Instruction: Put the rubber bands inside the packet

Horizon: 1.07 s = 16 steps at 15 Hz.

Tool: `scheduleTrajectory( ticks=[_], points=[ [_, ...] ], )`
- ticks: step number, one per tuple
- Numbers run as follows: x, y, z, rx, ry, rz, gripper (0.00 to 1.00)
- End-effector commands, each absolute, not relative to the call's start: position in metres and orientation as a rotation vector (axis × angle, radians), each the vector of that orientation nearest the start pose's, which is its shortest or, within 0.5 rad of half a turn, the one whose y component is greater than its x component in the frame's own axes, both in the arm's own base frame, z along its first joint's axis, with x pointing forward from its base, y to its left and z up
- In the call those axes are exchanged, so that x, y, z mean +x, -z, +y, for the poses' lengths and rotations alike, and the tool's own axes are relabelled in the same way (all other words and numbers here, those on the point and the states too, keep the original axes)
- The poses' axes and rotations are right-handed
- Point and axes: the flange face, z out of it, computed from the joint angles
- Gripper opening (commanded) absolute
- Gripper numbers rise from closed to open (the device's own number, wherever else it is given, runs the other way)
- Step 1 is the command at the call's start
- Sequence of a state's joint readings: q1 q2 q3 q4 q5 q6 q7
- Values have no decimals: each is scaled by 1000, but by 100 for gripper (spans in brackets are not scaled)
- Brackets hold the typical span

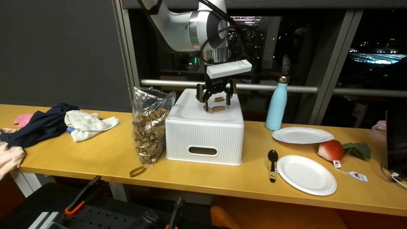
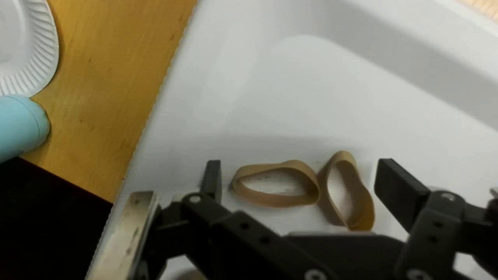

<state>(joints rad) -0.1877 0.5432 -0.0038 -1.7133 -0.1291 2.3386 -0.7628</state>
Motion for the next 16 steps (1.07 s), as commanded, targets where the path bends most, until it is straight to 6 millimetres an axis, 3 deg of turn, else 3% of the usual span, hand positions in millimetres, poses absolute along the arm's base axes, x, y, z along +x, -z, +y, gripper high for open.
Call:
scheduleTrajectory(
  ticks=[1, 3, 5, 8, 14, 16],
  points=[
    [679, -283, -134, -3062, 55, -1056, 100],
    [681, -281, -134, -3059, 57, -1057, 100],
    [683, -280, -133, -3055, 61, -1061, 72],
    [685, -278, -132, -3049, 62, -1060, 49],
    [687, -284, -118, -3024, 65, -1088, 5],
    [687, -282, -113, -3007, 65, -1097, 0]
  ],
)
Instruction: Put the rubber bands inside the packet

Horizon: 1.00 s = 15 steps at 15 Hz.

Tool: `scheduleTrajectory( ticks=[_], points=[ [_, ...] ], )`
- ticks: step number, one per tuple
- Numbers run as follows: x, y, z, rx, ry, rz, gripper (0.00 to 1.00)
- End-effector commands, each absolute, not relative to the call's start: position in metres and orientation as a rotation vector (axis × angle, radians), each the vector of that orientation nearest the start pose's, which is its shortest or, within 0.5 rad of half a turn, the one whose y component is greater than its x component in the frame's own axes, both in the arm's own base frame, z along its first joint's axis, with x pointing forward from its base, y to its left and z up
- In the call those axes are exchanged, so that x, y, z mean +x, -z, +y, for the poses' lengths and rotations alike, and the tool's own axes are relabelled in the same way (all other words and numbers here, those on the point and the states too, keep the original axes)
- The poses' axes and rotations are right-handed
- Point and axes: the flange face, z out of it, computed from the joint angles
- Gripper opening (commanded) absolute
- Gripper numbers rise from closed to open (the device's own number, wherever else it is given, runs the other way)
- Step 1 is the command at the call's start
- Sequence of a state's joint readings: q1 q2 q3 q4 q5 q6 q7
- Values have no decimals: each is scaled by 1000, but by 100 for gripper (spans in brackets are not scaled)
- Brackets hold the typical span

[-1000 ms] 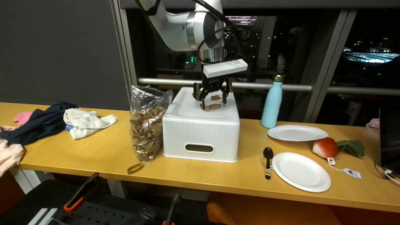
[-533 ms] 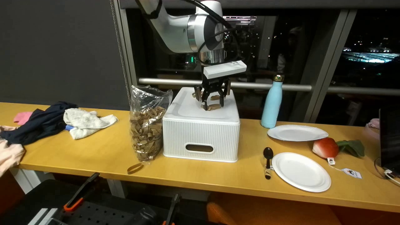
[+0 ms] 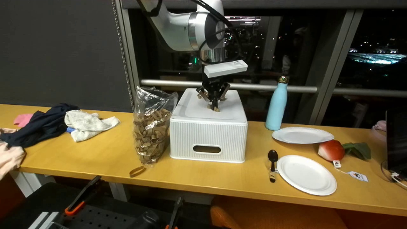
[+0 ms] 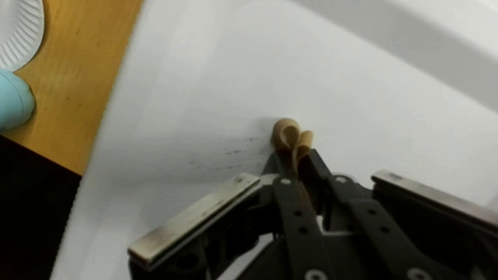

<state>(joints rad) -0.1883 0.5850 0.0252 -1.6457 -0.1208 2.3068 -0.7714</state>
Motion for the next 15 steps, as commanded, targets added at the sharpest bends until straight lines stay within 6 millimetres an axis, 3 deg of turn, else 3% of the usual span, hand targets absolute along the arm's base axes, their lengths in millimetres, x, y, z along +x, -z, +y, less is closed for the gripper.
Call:
scheduleTrajectory(
  ticks=[1, 5, 10, 15],
  points=[
    [687, -280, -112, -2992, 67, -1097, 0],
    [685, -276, -111, -2952, 79, -1083, 1],
    [675, -287, -95, -2933, 73, -1099, 1],
    [656, -302, -100, -2957, 0, -1060, 1]
  ],
)
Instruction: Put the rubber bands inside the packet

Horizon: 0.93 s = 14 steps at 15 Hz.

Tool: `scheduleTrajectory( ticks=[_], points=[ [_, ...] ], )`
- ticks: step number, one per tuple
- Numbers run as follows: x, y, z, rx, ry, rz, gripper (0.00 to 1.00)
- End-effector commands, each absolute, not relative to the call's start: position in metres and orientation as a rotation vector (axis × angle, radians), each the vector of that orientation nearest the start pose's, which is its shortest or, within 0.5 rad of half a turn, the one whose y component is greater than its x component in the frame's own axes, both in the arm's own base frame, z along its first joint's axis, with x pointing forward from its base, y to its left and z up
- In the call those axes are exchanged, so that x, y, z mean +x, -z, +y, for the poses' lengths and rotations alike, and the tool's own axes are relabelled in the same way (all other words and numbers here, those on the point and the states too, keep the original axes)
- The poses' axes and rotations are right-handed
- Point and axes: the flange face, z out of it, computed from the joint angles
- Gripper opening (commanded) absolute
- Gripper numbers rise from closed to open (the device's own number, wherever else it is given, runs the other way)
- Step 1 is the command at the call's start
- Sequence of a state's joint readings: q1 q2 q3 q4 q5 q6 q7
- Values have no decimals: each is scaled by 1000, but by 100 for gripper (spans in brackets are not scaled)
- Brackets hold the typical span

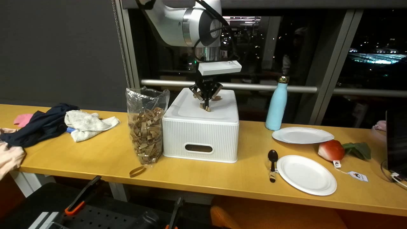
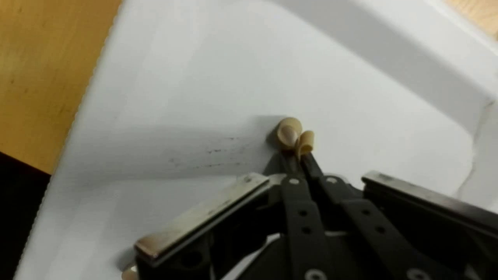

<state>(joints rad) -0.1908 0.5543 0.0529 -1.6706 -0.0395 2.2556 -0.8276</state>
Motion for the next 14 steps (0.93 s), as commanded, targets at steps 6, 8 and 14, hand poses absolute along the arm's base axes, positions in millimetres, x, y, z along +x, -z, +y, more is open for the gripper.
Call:
scheduleTrajectory(
  ticks=[6, 8, 14],
  points=[
    [643, -344, -78, -2959, -5, -1104, 1],
    [642, -359, -55, -2941, -25, -1168, 1],
    [642, -379, 42, -2879, -121, -1430, 1]
  ],
)
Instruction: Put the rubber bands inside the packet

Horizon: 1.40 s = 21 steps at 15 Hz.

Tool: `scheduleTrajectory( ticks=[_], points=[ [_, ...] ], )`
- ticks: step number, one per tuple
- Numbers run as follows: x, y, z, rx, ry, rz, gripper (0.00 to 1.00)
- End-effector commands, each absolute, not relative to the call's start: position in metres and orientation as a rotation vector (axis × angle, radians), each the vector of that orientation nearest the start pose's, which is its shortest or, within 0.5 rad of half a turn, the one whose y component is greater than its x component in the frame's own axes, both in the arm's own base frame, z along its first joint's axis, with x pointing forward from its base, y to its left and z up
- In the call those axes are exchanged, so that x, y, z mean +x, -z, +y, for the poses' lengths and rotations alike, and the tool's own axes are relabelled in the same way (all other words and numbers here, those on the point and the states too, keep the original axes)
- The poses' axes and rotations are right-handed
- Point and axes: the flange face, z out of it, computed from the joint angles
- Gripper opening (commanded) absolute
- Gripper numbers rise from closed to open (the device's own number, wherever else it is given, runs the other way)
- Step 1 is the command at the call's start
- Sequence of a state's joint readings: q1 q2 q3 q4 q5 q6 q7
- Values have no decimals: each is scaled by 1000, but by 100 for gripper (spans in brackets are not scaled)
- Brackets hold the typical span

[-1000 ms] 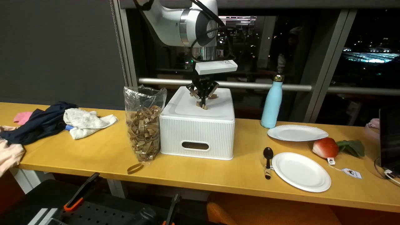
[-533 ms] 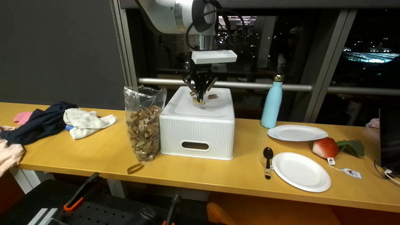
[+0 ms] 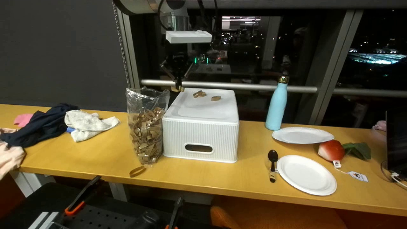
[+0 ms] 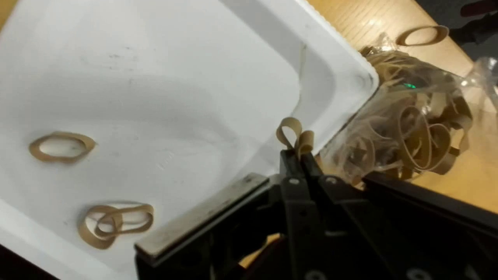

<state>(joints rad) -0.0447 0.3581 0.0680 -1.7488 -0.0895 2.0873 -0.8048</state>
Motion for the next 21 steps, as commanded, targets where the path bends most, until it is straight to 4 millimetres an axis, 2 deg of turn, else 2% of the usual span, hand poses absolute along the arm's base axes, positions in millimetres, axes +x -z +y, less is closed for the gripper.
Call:
scheduleTrajectory(
  ticks=[1, 4, 8, 12, 19, 20, 21],
  points=[
    [642, -379, 56, -2867, -138, -1462, 1],
    [636, -382, 89, -2847, -182, -1537, 1],
    [613, -388, 113, -2844, -275, -1540, 1],
    [597, -386, 120, -2837, -344, -1522, 1],
    [579, -384, 109, -2893, -439, -1435, 1],
    [578, -384, 109, -2896, -434, -1435, 5],
    [578, -384, 108, -2903, -437, -1428, 29]
  ],
)
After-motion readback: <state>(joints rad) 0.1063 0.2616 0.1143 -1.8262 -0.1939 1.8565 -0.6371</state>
